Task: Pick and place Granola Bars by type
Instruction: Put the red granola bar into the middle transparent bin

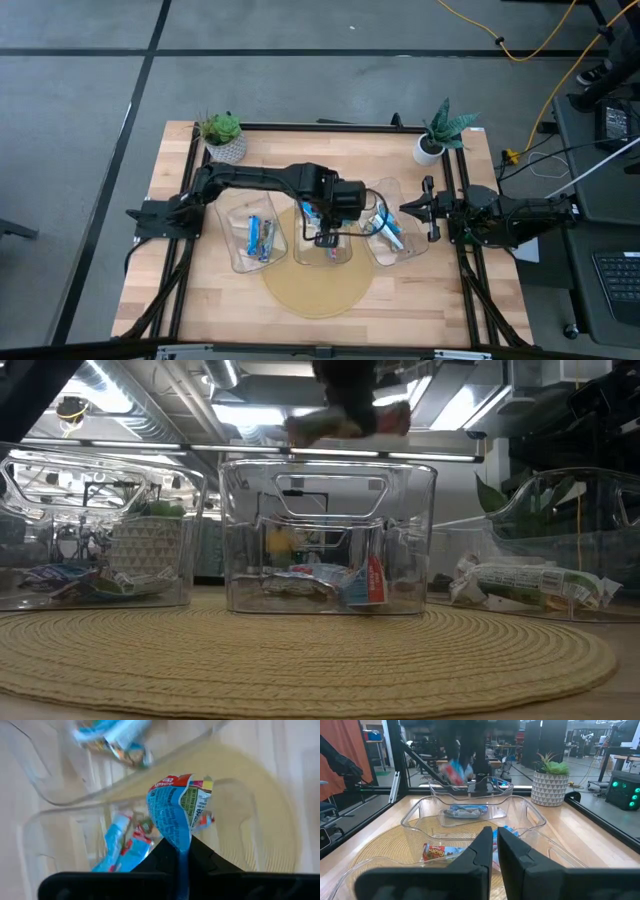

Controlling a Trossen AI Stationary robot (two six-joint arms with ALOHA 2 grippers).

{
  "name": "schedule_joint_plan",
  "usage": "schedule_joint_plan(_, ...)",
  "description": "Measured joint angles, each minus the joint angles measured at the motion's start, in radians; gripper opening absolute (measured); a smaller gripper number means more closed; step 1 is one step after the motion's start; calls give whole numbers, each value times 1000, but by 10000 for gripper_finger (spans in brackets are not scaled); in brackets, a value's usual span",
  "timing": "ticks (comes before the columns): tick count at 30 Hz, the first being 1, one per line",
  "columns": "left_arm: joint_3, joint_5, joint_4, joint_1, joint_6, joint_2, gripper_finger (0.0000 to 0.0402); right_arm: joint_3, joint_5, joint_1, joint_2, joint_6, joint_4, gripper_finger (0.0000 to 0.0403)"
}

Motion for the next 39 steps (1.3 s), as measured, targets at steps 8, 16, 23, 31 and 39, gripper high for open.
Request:
schedule_joint_plan(8,-118,94,29,-7,34,0,7,0,0,0,0,0,0,31)
schedule_joint_plan(16,-278,101,101,-35,59,0,9,0,0,0,0,0,0,31)
schedule_joint_plan(23,-403,107,203,-43,59,1,9,0,0,0,0,0,0,31)
schedule_joint_plan(31,-500,96,330,-41,59,1,9,0,0,0,0,0,0,31)
schedule_joint_plan(39,-536,68,357,-41,58,1,12,0,0,0,0,0,0,31)
